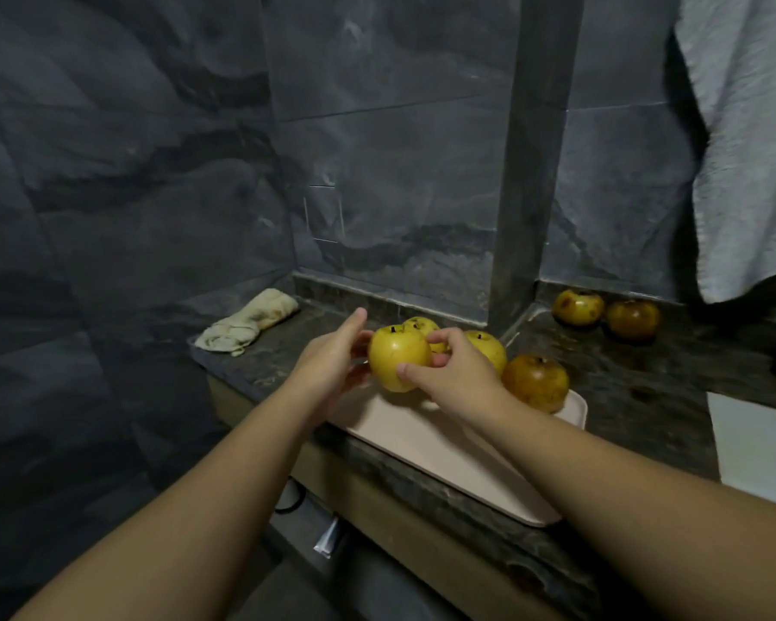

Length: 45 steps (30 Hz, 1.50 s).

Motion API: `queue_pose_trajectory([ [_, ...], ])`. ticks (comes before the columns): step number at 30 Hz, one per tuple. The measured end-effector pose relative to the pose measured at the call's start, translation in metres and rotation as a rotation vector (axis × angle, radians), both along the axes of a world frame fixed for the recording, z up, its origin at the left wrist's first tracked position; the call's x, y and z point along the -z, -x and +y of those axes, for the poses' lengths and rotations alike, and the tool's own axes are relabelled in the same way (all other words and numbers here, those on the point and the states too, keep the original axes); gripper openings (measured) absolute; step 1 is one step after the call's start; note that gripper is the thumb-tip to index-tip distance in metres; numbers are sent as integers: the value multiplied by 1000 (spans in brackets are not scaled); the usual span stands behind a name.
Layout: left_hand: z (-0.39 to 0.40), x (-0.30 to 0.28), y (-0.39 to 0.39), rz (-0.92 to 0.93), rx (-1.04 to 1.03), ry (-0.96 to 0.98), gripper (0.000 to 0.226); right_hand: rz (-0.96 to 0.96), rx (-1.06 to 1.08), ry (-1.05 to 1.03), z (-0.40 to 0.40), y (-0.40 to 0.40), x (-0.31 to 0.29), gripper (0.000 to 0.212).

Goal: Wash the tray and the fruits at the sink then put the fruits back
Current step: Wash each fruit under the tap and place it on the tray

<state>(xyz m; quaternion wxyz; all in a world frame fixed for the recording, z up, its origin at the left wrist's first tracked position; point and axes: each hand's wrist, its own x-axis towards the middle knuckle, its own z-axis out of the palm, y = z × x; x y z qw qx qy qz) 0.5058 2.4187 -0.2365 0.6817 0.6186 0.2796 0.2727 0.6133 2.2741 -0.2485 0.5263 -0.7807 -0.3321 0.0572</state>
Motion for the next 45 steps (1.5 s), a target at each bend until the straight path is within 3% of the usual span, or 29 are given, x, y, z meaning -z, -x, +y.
queue_pose_trajectory([
  [5, 9, 12, 7, 191, -14, -262, 73, -66, -17, 104, 1, 2, 19, 61],
  [9, 8, 14, 6, 210, 15, -297, 57, -35, -40, 158, -2, 0, 23, 60],
  [17, 2, 14, 4, 169, -4, -236, 51, 1, -50, 208, -6, -8, 21, 68],
  [22, -2, 0, -1, 238, -59, -488, 49, 44, -106, 244, -11, -10, 0, 79],
  [24, -10, -18, -8, 209, -64, -549, 39, 43, -107, 185, -20, -17, -17, 72],
  [32, -89, -71, -92, 77, 142, -705, 14, -34, 78, 141, -132, -112, -63, 61],
  [38, -163, -59, -176, 62, 367, -578, 39, 12, 232, 164, -221, -196, -58, 56],
  [45, -203, -41, -273, 277, 433, -594, 67, -49, 269, 197, -238, -273, -33, 65],
])
